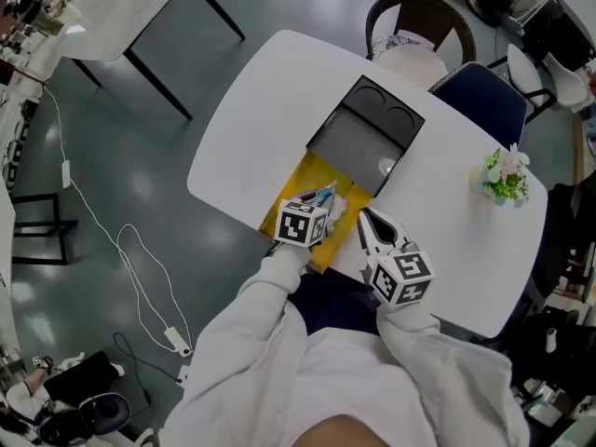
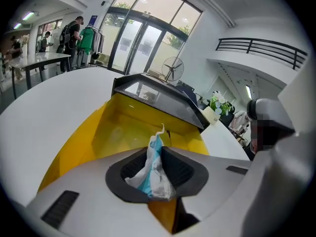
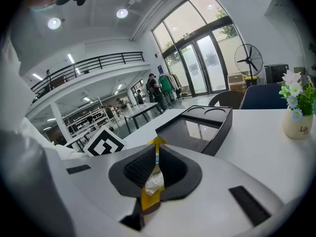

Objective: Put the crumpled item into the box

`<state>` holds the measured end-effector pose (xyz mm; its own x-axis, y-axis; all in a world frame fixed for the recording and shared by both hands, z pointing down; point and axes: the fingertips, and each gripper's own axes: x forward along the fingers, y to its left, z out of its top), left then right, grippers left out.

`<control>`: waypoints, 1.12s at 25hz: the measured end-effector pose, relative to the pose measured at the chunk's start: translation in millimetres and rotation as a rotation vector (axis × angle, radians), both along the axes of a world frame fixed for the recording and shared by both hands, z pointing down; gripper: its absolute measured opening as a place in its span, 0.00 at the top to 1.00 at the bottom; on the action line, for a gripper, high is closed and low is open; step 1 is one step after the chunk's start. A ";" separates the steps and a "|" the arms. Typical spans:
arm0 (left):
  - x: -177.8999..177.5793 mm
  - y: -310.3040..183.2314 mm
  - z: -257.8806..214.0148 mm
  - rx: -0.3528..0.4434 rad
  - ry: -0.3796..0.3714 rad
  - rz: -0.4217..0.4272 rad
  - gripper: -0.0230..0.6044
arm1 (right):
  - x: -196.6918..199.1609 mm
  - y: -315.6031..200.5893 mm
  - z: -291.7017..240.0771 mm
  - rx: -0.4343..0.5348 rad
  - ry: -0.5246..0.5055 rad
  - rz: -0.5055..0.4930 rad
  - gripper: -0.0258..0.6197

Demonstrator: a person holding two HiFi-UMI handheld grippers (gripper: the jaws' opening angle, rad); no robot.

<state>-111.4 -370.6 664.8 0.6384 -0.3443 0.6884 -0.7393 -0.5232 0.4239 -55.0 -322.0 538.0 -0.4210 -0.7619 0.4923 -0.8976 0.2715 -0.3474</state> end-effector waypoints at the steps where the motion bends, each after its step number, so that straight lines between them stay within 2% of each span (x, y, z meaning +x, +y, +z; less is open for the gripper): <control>1: -0.7 -0.5 0.5 0.006 -0.006 -0.002 0.83 | -0.5 -0.1 0.4 0.000 0.001 -0.003 0.89; 8: -9.7 -2.8 -2.3 0.026 -0.041 -0.018 0.70 | -3.4 0.2 -1.5 0.004 0.004 -0.013 0.89; 15: -18.9 -2.1 -10.3 0.037 -0.067 -0.048 0.51 | -4.6 1.6 -1.6 0.012 0.002 -0.015 0.89; 28: -41.3 11.7 -62.3 0.105 0.037 -0.105 0.47 | -15.7 1.9 -7.8 0.034 -0.009 -0.041 0.89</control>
